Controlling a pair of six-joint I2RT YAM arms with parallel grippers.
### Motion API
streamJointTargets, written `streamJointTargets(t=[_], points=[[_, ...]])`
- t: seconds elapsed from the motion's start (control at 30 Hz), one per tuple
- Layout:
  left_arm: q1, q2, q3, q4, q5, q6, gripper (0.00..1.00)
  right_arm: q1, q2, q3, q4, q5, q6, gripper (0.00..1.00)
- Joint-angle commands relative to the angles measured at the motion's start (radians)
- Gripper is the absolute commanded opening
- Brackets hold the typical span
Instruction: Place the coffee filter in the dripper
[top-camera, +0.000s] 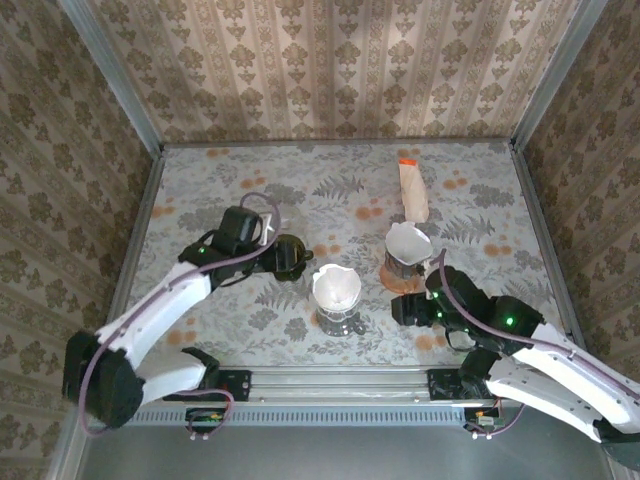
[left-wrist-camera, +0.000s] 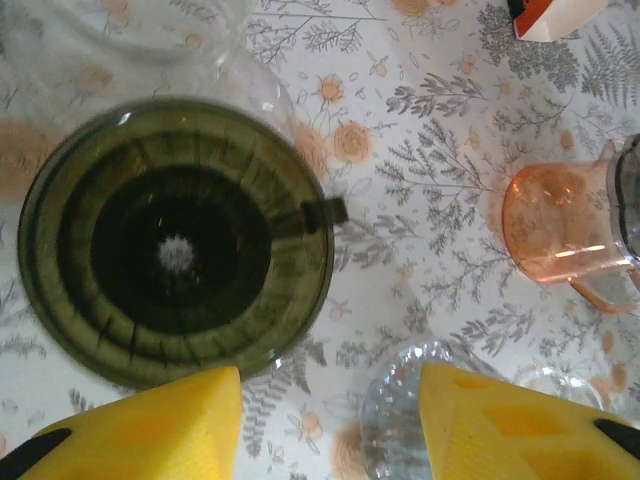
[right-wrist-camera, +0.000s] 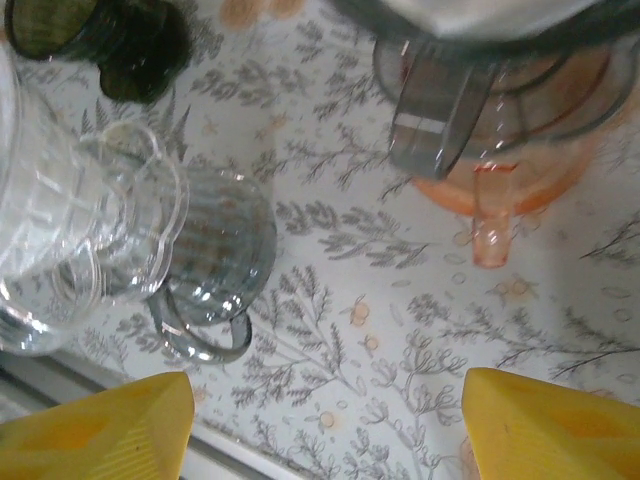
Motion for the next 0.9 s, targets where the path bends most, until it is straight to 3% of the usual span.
streamJointTargets(t=[0.0, 0.2, 0.4, 0.63, 0.87], points=[[-0.048, -0.123, -0.058, 0.043, -0.021, -0.096, 0.52, 0.062, -0.044, -0.063, 0.046, -0.027, 0.071, 0.70], [-0.194, -0.193, -0.231, 0.149, 0.018, -0.202, 0.51, 0.223, -0.060, -0.194, 0.159, 0.011, 0.167, 0.64], [-0.257, -0.252, -0.349, 0.171, 0.082, -0.252, 0.42, 0.340, -0.018, -0.255, 0.212, 0.079, 0.214, 0.61], [-0.383, -0.152, -0.423, 0.320, 0.161, -0.299, 0.36, 0.363, -0.039, -0.287, 0.219, 0.088, 0.236, 0.60], [-0.401, 0.013, -0.472, 0.537, 0.236, -0.342, 0.28, 0.368, 0.045, -0.305, 0.326, 0.036, 0.177, 0.52]])
